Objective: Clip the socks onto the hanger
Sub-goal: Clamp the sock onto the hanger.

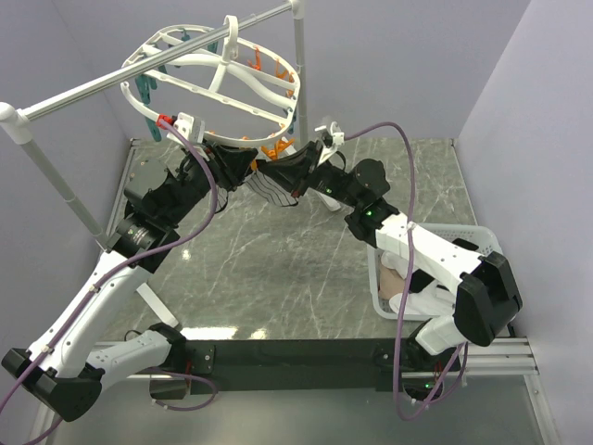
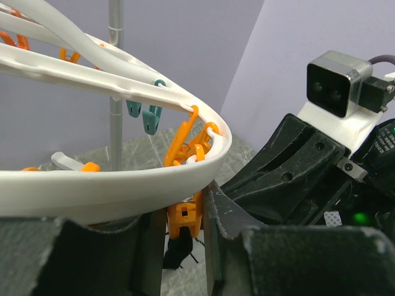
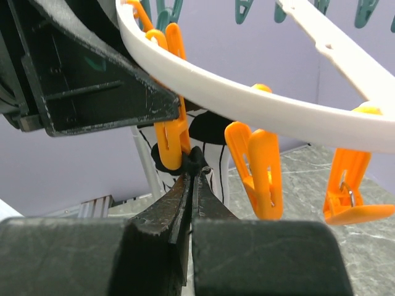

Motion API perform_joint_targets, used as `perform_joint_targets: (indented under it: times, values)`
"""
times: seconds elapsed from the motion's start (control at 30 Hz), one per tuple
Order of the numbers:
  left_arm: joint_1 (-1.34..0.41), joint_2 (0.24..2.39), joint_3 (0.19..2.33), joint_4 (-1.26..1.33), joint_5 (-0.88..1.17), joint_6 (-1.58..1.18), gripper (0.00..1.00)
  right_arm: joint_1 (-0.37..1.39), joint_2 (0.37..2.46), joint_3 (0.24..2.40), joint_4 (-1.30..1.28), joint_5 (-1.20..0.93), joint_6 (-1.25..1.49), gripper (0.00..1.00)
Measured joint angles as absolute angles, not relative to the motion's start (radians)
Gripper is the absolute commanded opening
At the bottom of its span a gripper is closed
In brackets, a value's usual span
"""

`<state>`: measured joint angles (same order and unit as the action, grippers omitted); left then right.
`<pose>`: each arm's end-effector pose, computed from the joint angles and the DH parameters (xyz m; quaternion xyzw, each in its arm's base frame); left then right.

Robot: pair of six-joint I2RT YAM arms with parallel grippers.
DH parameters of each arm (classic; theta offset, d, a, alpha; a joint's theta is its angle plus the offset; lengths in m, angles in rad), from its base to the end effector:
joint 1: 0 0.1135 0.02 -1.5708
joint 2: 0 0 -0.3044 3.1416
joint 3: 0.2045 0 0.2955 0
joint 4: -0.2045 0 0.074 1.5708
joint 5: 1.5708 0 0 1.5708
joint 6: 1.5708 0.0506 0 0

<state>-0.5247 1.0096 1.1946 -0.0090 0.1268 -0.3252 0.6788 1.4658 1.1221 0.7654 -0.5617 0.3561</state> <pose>0.2163 -0.1326 0.5052 0.1122 0.6329 -0.3525 0.6802 0.2845 0.2642 0.4230 -0.3135 0.4780 0.5299 0.6264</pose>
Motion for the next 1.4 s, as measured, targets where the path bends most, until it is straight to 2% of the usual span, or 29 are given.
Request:
perform_joint_targets:
  times: [1.03,1.17,1.2,1.3,1.4]
  values:
    - [-0.516,0.997,1.182,-0.021,0.125,-0.279,0.27,0.645,1.486,1.140,0.810,-0.586,0.502,0.00]
    - [-0.515,0.997,1.181,-0.020,0.125,-0.276,0.37,0.645,1.501,1.145,0.823,-0.595,0.521,0.00]
    - [-0.514,0.996,1.179,-0.018,0.124,-0.275,0.44,0.645,1.504,1.145,0.823,-0.596,0.526,0.00]
    - [-0.513,0.994,1.172,-0.019,0.123,-0.274,0.54,0.645,1.508,1.145,0.823,-0.599,0.531,0.00]
    - [-0.513,0.990,1.171,-0.019,0.123,-0.275,0.58,0.645,1.509,1.145,0.823,-0.605,0.532,0.00]
